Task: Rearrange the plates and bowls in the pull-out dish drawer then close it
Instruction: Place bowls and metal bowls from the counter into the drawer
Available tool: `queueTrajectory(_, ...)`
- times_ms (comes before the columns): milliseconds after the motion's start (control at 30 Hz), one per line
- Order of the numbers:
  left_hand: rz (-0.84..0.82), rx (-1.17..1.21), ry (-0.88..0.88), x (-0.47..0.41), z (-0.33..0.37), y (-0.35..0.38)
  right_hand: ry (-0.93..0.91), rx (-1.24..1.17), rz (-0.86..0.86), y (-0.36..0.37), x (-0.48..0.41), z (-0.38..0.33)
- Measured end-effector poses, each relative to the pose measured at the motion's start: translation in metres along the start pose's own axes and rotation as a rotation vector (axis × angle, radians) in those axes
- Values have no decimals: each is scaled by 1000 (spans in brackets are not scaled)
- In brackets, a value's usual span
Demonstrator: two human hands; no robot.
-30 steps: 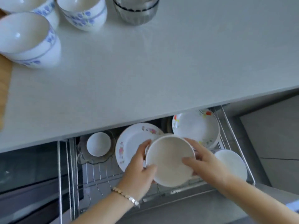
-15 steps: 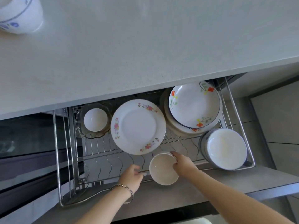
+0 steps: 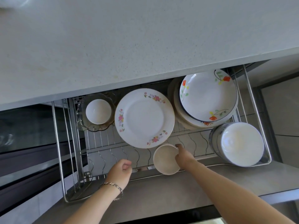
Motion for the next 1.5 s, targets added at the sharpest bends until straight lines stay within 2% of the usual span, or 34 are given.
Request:
queueTrajectory(200,-9,29,-12,-6,0,-12,72,119,-84,-6,10,-7)
queueTrajectory(367,23,97,66,-1,9,-39,34,294,-35,-32,43,-41)
queueTrajectory(467,101,247,156,11,25,-81,-107,379,-78,-51,78,-96)
queueTrajectory(567,321,426,254,33,39,-153,-285,380,-81,-67,125,-173)
queueTrajectory(733,647,683,357,44,46,-283,-582,240,-11,-84,180,-310)
queueTrajectory(867,753,926,290,19,42,-369,-718,-15,54,-77,184,-411)
queueTrajectory(1000,636,1051,229,-26,42,-423,-638,-489,-22,-56,173,-487)
queueTrajectory(1100,572,1074,223,-52,47,-448,-585,-658,-16,-45,156,-521)
queueTrajectory(1200,400,1167,226,-63,49,-458,-550,-754,-13,-40,138,-535)
queueTrajectory(1267,296,1144,213,-63,49,-459,-543,-770,-51,-39,132,-536)
queueTrajectory(1400,350,1150,269,-60,52,-445,-598,-803,-18,-40,133,-521)
queueTrajectory(1500,342,1165,310,-45,56,-413,-628,-808,-20,-50,144,-483)
Point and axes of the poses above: each hand's wrist, its own x-axis away from the middle knuckle, its own y-axis out of the palm, z = x × y, the point moved 2 cm from there along -x, towards the middle knuckle, and after that the axes turned 12 degrees about -x, right-handed, at the moved point
